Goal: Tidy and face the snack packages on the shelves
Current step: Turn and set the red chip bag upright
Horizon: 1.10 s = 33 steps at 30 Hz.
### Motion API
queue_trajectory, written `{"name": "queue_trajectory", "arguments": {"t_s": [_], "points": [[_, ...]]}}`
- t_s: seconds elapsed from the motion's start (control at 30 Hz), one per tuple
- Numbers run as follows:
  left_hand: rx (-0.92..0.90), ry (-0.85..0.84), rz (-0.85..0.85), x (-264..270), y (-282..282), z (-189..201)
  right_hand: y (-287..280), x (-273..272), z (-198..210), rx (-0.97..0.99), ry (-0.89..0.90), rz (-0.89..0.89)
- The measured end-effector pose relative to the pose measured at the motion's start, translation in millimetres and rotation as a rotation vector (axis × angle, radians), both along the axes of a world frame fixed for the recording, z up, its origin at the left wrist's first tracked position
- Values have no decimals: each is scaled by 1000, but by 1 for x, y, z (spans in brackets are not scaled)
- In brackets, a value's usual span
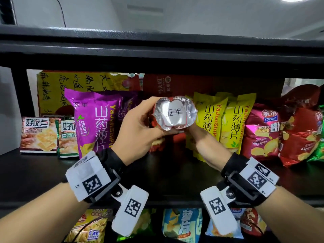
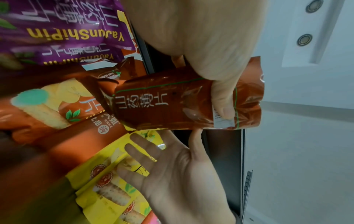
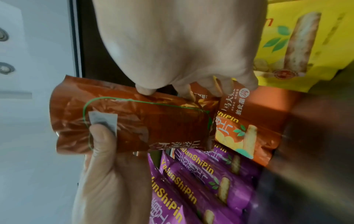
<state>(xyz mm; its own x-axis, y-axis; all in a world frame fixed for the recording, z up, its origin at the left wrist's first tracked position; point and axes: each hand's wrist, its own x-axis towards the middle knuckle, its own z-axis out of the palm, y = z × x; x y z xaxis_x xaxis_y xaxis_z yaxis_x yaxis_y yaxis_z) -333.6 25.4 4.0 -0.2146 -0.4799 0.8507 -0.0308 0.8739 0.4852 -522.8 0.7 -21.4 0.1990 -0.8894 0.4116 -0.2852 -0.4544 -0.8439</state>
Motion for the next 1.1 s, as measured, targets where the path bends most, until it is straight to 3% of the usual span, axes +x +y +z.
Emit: {"name": "queue_trajectory", "arguments": {"t_s": [0.17,0.27,0.37,0.43,0.5,0.6,0.77,0.87,1.1], "points": [[-12,-35,54,1,-4,-4,5,7,3,300,-346,94],[-24,-99,63,-1,-5,-8,8,5,10,436,-514,258],[-123,-307,48,1,4,-16,15,5,21,529,-652,452],[-164,-474,16,0,5,-17,19,7,25,515,-681,467],[-86,-568,64,-7,0,-9,23,5,23,467,-726,474],[35,-568,201,-13,4,1,26,7,16,367,-729,481],[-46,-406,105,-1,17,-13,14,12,9,425,-794,407],[-43,-340,81,-4,15,-12,7,18,11,535,-759,501],[-156,-539,95,2,22,-30,3,4,6,485,-707,454]]}}
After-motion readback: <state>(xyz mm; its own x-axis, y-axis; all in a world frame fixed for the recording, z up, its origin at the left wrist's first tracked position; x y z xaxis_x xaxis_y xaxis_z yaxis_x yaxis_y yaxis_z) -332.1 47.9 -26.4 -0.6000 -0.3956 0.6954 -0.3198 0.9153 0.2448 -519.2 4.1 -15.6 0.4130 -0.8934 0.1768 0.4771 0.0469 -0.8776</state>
